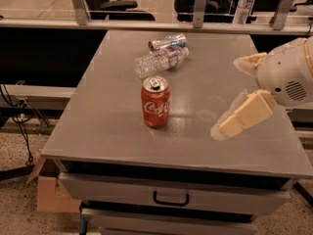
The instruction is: Pick coke can
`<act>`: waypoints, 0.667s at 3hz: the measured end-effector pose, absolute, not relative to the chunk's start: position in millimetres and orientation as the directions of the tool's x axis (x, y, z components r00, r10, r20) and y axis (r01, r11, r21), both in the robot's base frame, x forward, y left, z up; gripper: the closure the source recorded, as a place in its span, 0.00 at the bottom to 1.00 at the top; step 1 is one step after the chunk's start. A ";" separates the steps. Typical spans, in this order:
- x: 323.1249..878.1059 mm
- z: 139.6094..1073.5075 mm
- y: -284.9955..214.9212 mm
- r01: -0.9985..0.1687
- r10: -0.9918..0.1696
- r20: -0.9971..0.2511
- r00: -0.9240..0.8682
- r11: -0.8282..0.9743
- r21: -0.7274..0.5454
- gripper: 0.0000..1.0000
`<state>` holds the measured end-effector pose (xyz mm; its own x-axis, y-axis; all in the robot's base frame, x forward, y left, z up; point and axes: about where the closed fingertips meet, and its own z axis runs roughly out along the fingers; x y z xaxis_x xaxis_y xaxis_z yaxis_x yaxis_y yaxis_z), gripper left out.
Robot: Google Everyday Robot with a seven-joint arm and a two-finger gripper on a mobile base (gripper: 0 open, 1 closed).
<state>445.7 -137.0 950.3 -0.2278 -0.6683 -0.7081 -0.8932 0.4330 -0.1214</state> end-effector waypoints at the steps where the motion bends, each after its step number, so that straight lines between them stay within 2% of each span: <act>1: 442.6 949.7 -127.5 -0.894 -0.678 -0.702 -0.220 0.427 -0.133 0.00; 2: 443.1 938.2 -107.2 -0.886 -0.650 -0.721 -0.240 0.450 -0.111 0.00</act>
Offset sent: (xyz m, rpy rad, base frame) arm 0.0065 0.0610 -0.0435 0.0985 0.0245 -0.0805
